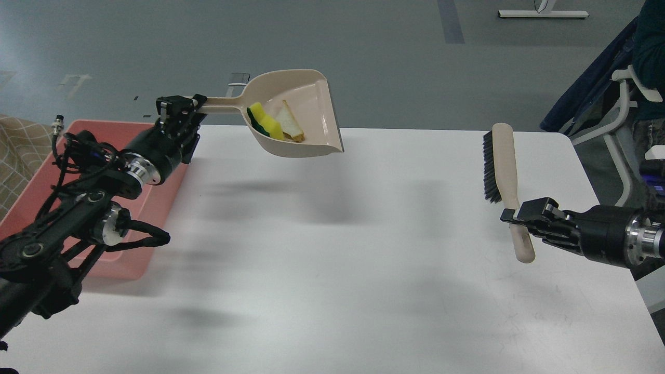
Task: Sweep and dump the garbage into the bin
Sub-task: 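Lift the dustpan with the left gripper over the pink bin, then tilt the dustpan to dump the sponge into the bin, then lower the dustpan back onto the table with the left gripper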
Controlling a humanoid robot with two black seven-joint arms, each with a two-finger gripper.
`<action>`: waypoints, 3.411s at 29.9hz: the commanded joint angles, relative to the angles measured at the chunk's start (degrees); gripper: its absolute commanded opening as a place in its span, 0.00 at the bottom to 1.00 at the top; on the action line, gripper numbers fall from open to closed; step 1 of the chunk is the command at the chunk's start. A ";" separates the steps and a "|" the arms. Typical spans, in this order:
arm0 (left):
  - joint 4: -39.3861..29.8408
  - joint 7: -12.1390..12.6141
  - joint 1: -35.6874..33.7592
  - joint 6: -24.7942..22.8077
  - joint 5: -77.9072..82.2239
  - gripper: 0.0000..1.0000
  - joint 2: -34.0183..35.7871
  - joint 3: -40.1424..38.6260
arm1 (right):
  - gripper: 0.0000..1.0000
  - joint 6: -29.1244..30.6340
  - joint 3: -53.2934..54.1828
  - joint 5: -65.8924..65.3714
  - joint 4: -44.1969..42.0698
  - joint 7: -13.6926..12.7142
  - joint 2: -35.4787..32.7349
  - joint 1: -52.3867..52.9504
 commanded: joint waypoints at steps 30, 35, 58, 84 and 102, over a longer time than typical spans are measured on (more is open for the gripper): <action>2.58 -13.26 33.14 -19.47 4.34 0.00 24.56 -25.57 | 0.00 -0.15 -0.10 -0.26 0.03 -0.01 2.30 -1.58; 3.45 -13.78 33.14 -19.12 4.44 0.00 27.54 -25.66 | 0.00 -0.24 -0.01 -0.26 0.29 -0.01 2.30 -1.85; 15.50 -21.39 33.14 -16.92 15.76 0.00 33.61 -25.58 | 0.00 -0.32 0.25 -0.26 0.56 -0.01 2.38 -1.94; 14.62 -21.39 21.82 -15.23 13.79 0.00 39.15 -24.88 | 0.00 -0.32 0.87 -0.26 0.56 -0.01 3.18 -1.94; -8.58 -5.52 7.48 -14.64 12.77 0.00 18.34 -14.52 | 0.00 -0.32 0.78 -0.79 0.03 -0.01 3.18 -2.02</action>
